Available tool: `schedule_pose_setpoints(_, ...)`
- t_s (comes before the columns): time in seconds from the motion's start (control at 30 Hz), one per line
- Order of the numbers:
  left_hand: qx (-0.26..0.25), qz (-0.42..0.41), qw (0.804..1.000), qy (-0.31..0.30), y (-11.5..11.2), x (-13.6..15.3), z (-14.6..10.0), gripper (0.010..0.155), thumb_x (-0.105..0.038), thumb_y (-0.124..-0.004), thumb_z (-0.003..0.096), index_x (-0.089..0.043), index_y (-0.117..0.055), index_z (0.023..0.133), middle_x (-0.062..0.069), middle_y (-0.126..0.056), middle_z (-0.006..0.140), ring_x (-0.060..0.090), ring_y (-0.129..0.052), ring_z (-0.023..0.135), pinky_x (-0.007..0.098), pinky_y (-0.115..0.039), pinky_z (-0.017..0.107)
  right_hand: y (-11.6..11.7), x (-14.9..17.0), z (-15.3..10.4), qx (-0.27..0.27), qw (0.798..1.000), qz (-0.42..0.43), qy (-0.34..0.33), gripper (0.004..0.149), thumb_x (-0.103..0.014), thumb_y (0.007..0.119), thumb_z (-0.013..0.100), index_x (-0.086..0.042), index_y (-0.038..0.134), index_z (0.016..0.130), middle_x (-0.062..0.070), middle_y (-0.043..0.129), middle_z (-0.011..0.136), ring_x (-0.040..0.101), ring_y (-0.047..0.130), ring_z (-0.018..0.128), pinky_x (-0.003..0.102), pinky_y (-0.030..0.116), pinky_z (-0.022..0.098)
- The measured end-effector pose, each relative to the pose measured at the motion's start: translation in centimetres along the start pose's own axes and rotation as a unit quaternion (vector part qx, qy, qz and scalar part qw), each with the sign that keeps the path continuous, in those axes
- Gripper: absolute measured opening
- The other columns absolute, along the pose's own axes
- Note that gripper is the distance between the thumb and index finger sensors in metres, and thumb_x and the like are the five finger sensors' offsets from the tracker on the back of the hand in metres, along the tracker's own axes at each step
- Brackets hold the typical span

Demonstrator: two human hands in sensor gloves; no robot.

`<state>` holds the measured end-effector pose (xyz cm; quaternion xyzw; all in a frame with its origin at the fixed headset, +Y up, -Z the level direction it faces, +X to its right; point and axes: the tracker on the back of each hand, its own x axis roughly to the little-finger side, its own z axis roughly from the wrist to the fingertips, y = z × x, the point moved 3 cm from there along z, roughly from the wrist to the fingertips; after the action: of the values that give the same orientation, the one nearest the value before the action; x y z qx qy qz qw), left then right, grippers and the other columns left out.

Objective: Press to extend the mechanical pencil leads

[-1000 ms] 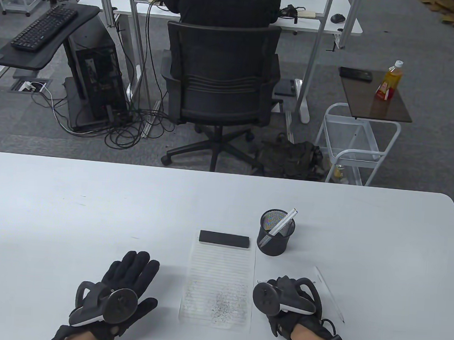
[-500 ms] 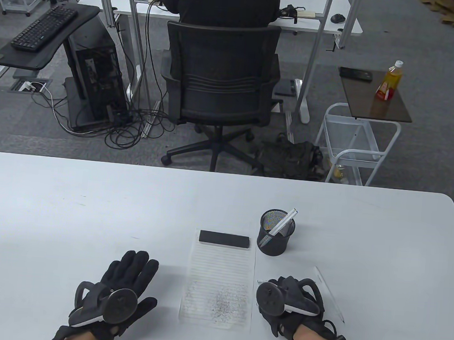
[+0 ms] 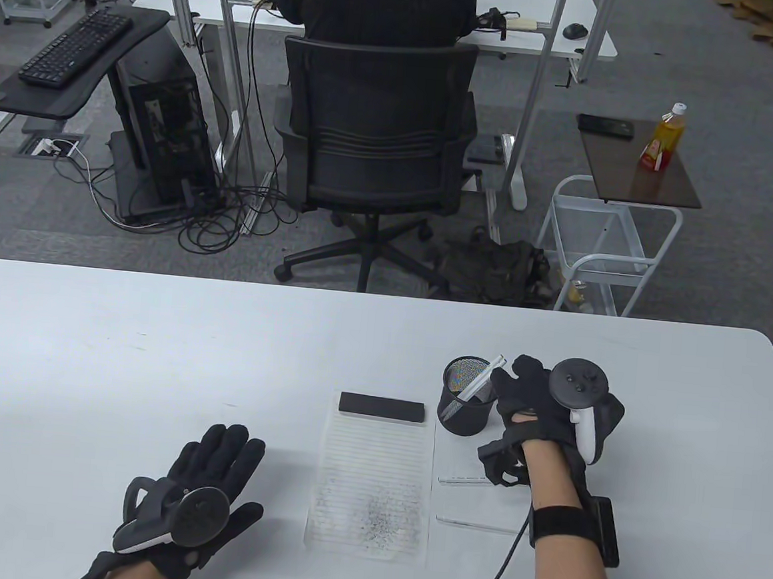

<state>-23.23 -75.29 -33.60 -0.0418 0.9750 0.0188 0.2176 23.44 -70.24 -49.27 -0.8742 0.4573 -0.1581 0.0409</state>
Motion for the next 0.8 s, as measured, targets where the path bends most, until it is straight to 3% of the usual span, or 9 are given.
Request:
schedule_pose_setpoints(0.2,0.009,-0.001,1.0,0.002,-0.3,0.2,0.1,0.085,-0.062,-0.063,0.0457,-0.025,-0.029,0.115,0.013,-0.029,0.121,0.048,-0.037,0.112,0.065,-0.044,0.076,2.6,1.7,1.7,0.016,0.996,0.061,0.064,0.065,-0.039,0.093,0.05,-0.003,0.072,0.1,0.026,0.064,0.101,0.059,0.068,0.09,0.079,0.047,0.064)
schedule_pose_setpoints(0.8,0.009,-0.003,1.0,0.005,-0.3,0.4,0.1,0.085,-0.062,-0.063,0.0458,-0.025,-0.029,0.115,0.013,-0.03,0.121,0.048,-0.037,0.112,0.065,-0.044,0.076,3.8,1.8,1.6,0.065,0.996,0.027,0.048,0.045,-0.032,0.093,0.05,-0.008,0.082,0.087,0.024,0.067,0.099,0.056,0.073,0.087,0.077,0.051,0.063)
